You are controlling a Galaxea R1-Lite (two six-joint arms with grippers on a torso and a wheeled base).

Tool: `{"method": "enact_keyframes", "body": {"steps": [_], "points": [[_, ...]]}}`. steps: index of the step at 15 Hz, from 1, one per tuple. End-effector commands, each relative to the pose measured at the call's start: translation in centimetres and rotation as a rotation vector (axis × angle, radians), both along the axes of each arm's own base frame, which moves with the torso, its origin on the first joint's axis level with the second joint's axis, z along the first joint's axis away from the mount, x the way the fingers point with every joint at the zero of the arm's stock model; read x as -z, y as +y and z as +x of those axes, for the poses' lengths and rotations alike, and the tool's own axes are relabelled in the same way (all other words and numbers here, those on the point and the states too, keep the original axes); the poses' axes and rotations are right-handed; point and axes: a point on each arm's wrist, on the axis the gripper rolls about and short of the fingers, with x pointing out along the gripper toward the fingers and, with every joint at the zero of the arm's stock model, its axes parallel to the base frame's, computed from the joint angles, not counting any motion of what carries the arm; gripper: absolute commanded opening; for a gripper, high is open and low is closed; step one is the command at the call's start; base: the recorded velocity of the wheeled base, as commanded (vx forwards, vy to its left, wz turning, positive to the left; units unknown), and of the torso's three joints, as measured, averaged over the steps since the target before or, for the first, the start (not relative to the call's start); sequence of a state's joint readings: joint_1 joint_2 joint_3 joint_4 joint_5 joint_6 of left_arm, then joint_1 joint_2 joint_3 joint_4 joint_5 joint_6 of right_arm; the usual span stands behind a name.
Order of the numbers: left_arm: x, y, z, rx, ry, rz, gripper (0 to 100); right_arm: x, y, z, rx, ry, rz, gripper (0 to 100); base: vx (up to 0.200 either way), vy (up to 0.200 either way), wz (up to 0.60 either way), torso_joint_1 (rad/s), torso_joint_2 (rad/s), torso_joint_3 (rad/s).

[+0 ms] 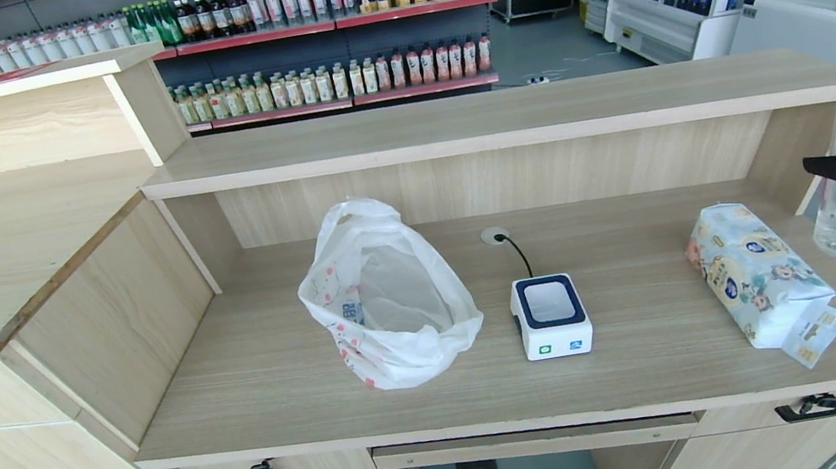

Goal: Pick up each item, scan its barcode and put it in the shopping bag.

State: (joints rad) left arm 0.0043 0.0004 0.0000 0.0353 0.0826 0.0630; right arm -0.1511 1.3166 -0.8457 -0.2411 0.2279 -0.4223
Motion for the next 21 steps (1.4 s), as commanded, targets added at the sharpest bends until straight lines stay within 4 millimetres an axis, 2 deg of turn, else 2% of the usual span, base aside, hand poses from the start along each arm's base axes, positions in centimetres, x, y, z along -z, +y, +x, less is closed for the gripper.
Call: {"method": "enact_keyframes", "body": {"steps": [1, 4, 7, 10, 14, 15, 17, 21], "points": [[0.0, 0.0, 0.0, -0.001, 0.0, 0.0, 100, 0.6, -1.2, 0.6, 0.036, 0.021, -0.044, 0, 0.0, 0.0, 0.0, 0.0, 0.0, 0.0], [0.0, 0.0, 0.0, -0.001, 0.0, 0.0, 100, 0.5, -2.8, 0.7, 0.072, 0.007, -0.186, 0, 0.0, 0.0, 0.0, 0.0, 0.0, 0.0], [0.0, 0.0, 0.0, -0.001, 0.0, 0.0, 100, 0.6, -3.1, 1.4, 0.068, -0.008, -0.206, 0, 0.0, 0.0, 0.4, 0.002, 0.0, 0.002], [0.0, 0.0, 0.0, -0.001, 0.0, 0.0, 100, 0.9, -2.5, 3.0, 0.028, -0.052, -0.219, 0, 0.0, 0.0, 0.6, 0.002, 0.0, 0.002], [0.0, 0.0, 0.0, -0.001, 0.0, 0.0, 100, 2.4, -2.2, 6.0, -0.037, -0.111, -0.32, 0, 0.0, 0.0, 0.0, 0.0, 0.0, 0.0], [0.0, 0.0, 0.0, -0.001, 0.0, 0.0, 100, 3.3, -1.4, 7.5, -0.114, -0.144, -0.321, 0, 0.0, 0.0, 0.0, 0.0, 0.0, 0.0], [0.0, 0.0, 0.0, -0.001, 0.001, 0.0, 100, 4.6, -0.1, 9.3, -0.188, -0.177, -0.318, 0, 0.0, 0.0, 0.0, 0.0, 0.0, 0.0], [0.0, 0.0, 0.0, -0.001, 0.001, 0.0, 100, 7.1, 2.2, 11.5, -0.342, -0.17, -0.281, 0, 0.0, 0.0, 0.0, 0.0, 0.0, 0.0]]}}
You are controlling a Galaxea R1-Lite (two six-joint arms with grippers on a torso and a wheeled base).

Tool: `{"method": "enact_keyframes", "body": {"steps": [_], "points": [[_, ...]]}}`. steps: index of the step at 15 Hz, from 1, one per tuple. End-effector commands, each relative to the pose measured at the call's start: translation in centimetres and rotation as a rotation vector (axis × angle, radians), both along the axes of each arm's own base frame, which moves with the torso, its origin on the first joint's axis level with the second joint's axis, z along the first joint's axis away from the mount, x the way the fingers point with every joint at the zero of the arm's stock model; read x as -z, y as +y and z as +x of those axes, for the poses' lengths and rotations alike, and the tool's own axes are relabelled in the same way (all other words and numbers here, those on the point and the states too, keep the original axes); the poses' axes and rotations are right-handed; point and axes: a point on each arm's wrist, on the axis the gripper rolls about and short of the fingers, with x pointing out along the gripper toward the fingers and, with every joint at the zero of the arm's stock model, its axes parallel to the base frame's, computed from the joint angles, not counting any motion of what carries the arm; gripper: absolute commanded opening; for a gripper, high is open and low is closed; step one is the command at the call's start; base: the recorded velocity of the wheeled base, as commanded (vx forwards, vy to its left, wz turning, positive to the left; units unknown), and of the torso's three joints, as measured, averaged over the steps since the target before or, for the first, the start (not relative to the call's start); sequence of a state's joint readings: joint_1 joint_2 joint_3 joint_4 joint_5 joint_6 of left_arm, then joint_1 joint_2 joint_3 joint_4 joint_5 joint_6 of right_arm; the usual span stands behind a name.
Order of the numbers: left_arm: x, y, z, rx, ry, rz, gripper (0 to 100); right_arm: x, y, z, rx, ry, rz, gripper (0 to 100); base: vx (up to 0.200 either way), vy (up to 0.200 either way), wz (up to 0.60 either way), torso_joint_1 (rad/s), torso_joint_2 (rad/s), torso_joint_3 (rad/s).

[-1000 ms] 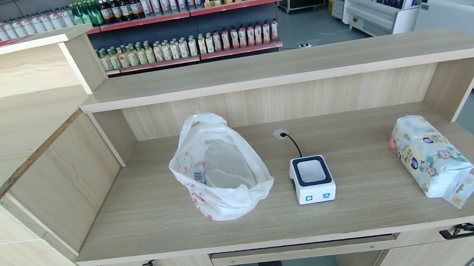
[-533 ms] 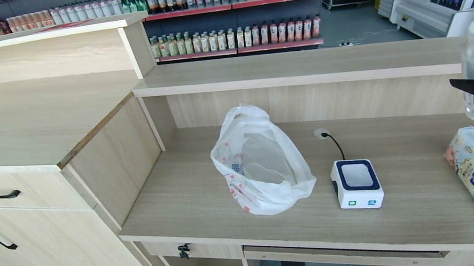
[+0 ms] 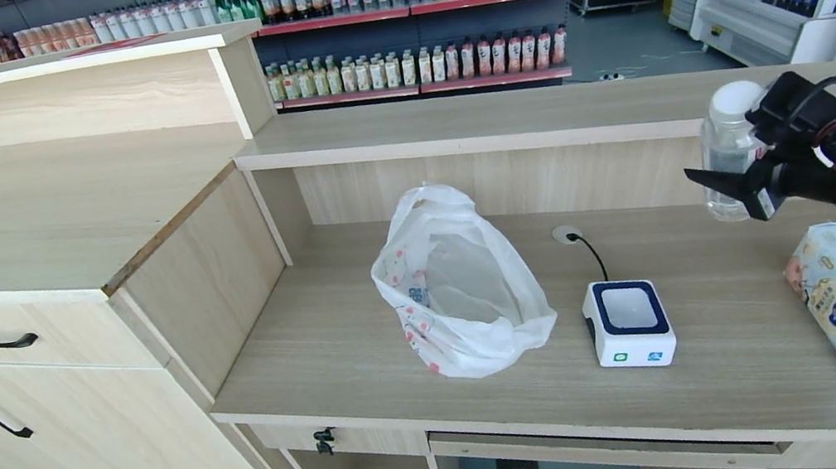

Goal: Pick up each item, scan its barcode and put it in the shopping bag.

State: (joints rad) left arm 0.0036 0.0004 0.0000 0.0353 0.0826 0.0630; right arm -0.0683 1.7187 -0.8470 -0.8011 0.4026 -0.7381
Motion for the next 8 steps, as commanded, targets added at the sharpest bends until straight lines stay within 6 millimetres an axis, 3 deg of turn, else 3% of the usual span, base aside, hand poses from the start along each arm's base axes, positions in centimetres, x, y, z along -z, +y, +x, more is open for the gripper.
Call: {"method": "enact_keyframes", "body": {"steps": [1, 8], "points": [[0.0, 0.0, 0.0, -0.001, 0.0, 0.0, 100, 2.5, 1.1, 1.6, -0.081, 0.075, 0.009, 0, 0.0, 0.0, 0.0, 0.0, 0.0, 0.0], [0.0, 0.0, 0.0, -0.001, 0.0, 0.0, 100, 4.7, 2.0, 3.1, -0.198, 0.063, -0.002, 0, 0.0, 0.0, 0.0, 0.0, 0.0, 0.0]]}}
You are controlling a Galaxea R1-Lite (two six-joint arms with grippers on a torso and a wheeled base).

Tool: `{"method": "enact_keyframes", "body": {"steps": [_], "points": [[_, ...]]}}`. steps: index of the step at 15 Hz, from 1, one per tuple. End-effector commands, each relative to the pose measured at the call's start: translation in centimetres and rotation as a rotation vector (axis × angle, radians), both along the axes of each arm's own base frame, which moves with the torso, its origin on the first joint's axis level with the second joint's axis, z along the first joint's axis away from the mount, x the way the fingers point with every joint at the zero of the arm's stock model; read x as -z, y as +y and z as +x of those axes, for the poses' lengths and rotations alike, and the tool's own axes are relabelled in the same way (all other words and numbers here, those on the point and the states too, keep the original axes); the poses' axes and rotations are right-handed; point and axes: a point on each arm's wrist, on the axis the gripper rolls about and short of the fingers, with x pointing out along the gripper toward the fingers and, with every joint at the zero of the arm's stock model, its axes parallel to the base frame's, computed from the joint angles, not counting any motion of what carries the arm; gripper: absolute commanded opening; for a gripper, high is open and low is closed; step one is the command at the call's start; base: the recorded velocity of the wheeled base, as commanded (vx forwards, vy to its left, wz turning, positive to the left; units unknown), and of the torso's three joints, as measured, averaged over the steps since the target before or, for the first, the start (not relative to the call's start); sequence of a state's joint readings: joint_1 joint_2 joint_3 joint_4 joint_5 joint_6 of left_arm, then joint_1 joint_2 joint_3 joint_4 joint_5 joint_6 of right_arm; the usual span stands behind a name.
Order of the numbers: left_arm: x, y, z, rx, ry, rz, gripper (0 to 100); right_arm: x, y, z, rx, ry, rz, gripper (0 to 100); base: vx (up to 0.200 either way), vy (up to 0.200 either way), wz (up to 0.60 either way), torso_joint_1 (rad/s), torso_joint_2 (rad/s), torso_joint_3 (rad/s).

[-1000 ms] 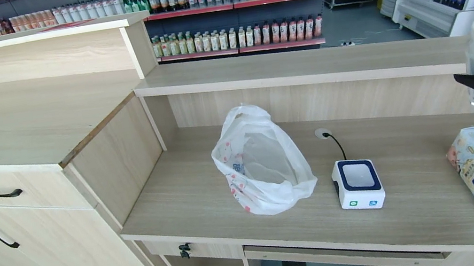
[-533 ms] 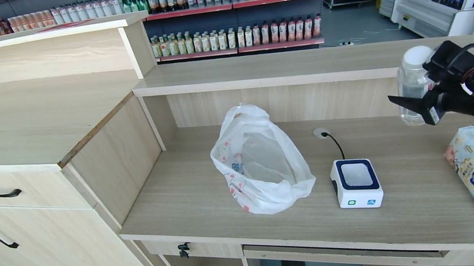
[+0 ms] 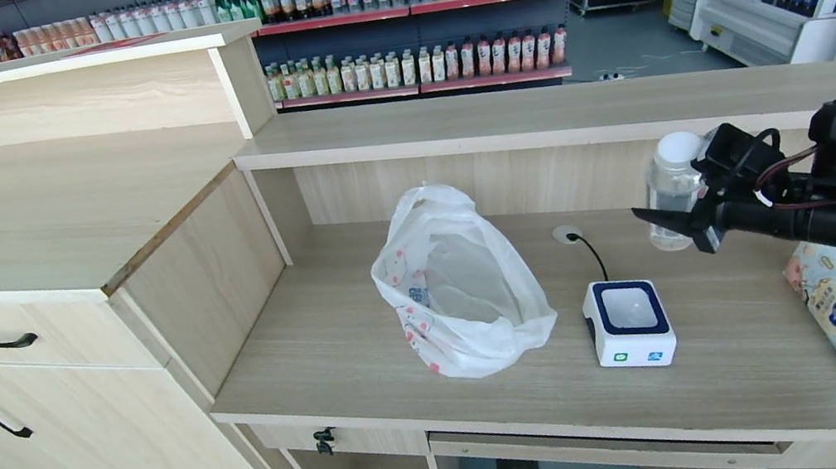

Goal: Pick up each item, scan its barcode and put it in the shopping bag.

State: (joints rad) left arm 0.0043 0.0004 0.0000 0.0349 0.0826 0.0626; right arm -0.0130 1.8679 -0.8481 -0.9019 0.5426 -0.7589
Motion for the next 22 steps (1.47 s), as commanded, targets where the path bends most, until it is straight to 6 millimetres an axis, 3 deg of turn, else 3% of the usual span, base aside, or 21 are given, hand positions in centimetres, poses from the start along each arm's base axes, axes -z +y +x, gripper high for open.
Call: {"method": "enact_keyframes", "body": {"steps": [1, 22], "points": [[0.0, 0.0, 0.0, -0.001, 0.002, 0.0, 100, 1.4, 0.0, 0.4, -0.011, 0.038, -0.003, 0, 0.0, 0.0, 0.0, 0.0, 0.0, 0.0], [0.0, 0.0, 0.0, -0.001, 0.0, 0.0, 100, 5.5, 2.1, 3.9, -0.116, -0.058, -0.042, 0, 0.0, 0.0, 0.0, 0.0, 0.0, 0.0]]}}
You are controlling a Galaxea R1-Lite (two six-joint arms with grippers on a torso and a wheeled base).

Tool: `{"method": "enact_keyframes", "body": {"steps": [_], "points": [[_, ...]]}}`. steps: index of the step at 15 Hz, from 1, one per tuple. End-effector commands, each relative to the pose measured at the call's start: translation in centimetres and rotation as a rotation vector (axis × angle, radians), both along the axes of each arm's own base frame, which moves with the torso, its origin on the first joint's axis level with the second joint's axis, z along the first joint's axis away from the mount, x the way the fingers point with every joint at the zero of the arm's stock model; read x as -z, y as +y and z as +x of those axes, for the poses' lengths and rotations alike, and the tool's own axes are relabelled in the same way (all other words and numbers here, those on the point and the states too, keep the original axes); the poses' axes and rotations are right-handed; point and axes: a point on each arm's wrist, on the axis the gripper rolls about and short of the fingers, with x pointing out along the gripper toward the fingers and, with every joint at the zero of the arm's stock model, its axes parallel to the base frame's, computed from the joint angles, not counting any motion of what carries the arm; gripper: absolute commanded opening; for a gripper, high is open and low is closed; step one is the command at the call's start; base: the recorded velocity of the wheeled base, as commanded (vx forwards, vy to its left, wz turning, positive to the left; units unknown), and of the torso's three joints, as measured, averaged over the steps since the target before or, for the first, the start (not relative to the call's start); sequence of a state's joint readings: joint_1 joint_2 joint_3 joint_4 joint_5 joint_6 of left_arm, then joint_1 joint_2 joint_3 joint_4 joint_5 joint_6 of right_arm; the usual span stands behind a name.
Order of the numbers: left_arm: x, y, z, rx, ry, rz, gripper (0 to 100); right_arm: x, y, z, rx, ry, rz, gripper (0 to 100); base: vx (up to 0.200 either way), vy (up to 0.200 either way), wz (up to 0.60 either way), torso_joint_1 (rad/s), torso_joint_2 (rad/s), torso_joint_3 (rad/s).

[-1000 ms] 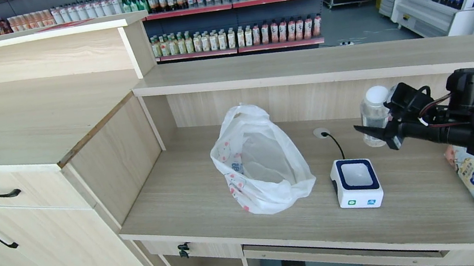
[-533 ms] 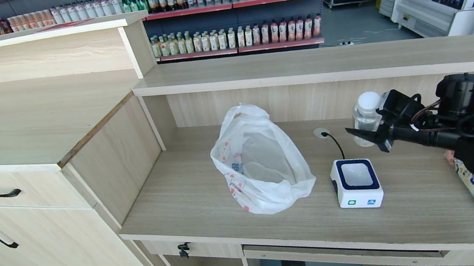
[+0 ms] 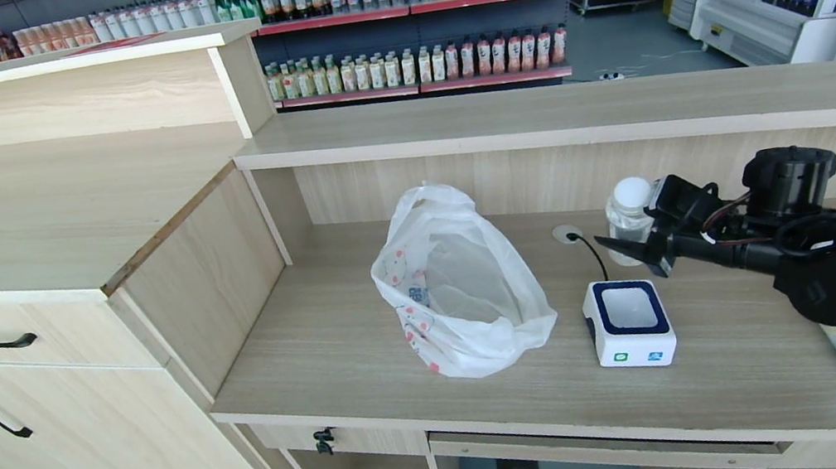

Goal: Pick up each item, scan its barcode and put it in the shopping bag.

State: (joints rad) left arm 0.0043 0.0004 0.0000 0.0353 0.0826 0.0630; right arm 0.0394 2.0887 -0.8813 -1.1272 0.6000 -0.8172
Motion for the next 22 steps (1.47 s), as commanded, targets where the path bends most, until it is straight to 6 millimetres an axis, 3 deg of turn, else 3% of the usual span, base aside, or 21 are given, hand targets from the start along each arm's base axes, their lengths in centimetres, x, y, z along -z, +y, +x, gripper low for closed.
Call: {"method": "enact_keyframes", "body": {"steps": [1, 18, 20, 22], "points": [[0.0, 0.0, 0.0, -0.001, 0.0, 0.0, 100, 0.7, 0.0, 0.3, -0.002, 0.013, -0.001, 0, 0.0, 0.0, 0.0, 0.0, 0.0, 0.0], [0.0, 0.0, 0.0, -0.001, 0.0, 0.0, 100, -0.1, 0.2, 0.3, -0.027, -0.012, -0.028, 0, 0.0, 0.0, 0.0, 0.0, 0.0, 0.0], [0.0, 0.0, 0.0, -0.001, 0.0, 0.0, 100, -1.9, 0.1, -0.7, -0.021, 0.014, -0.027, 0, 0.0, 0.0, 0.0, 0.0, 0.0, 0.0], [0.0, 0.0, 0.0, -0.001, 0.0, 0.0, 100, -7.4, -1.4, -5.6, 0.036, 0.131, 0.019, 0, 0.0, 0.0, 0.0, 0.0, 0.0, 0.0]]}}
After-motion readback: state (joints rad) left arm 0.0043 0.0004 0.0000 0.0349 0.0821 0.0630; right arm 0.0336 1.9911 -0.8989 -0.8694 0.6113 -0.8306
